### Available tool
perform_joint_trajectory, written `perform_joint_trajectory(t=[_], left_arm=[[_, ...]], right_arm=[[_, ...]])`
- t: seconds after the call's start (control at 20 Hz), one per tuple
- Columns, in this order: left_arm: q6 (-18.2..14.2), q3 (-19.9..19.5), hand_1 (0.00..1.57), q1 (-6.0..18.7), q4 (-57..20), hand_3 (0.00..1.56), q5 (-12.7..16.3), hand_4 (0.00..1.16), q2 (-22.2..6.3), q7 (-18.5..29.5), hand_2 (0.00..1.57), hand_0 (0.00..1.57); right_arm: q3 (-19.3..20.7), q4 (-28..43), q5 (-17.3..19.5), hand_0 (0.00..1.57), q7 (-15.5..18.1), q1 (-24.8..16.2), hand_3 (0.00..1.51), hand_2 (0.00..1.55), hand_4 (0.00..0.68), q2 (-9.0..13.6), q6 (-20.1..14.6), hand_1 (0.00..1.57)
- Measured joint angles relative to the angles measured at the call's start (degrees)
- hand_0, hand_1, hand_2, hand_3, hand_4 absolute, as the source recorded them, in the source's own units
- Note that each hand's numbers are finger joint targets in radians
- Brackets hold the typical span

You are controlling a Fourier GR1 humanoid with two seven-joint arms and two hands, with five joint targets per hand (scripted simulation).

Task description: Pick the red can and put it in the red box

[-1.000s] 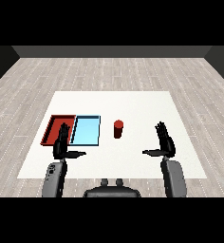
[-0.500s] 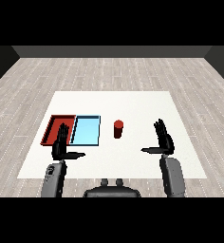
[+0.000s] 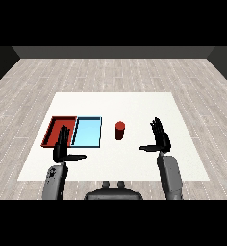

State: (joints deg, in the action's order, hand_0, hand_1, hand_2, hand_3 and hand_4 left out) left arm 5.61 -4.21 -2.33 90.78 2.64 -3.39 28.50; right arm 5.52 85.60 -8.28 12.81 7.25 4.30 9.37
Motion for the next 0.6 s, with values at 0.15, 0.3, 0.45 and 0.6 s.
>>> perform_joint_trajectory(t=[0.15, 0.3, 0.45, 0.6], left_arm=[[0.5, -0.3, 0.0, 0.0, -0.8, 0.0, 0.2, 0.0, -0.1, 0.9, 0.0, 0.0], [0.7, -0.4, 0.0, 0.0, -0.1, 0.0, 0.7, 0.0, -0.2, 0.0, 0.0, 0.0], [0.5, -0.5, 0.0, 0.1, 0.0, 0.0, 0.5, 0.0, -0.2, 0.1, 0.0, 0.0], [1.0, -1.2, 0.0, 0.0, 0.5, 0.0, 1.3, 0.0, -0.6, -0.1, 0.0, 0.0]], right_arm=[[-0.2, -2.6, -0.2, 0.0, 1.1, 1.5, 0.0, 0.0, 0.0, -0.3, 0.4, 0.0], [-1.3, -4.5, 0.3, 0.0, 1.2, 2.9, 0.0, 0.0, 0.0, -1.6, -0.6, 0.0], [-1.9, -7.7, 0.7, 0.0, 2.4, 4.6, 0.0, 0.0, 0.0, -2.6, -1.1, 0.0], [-1.9, -10.5, 0.1, 0.0, 3.0, 6.3, 0.0, 0.0, 0.0, -3.0, -0.8, 0.0]])
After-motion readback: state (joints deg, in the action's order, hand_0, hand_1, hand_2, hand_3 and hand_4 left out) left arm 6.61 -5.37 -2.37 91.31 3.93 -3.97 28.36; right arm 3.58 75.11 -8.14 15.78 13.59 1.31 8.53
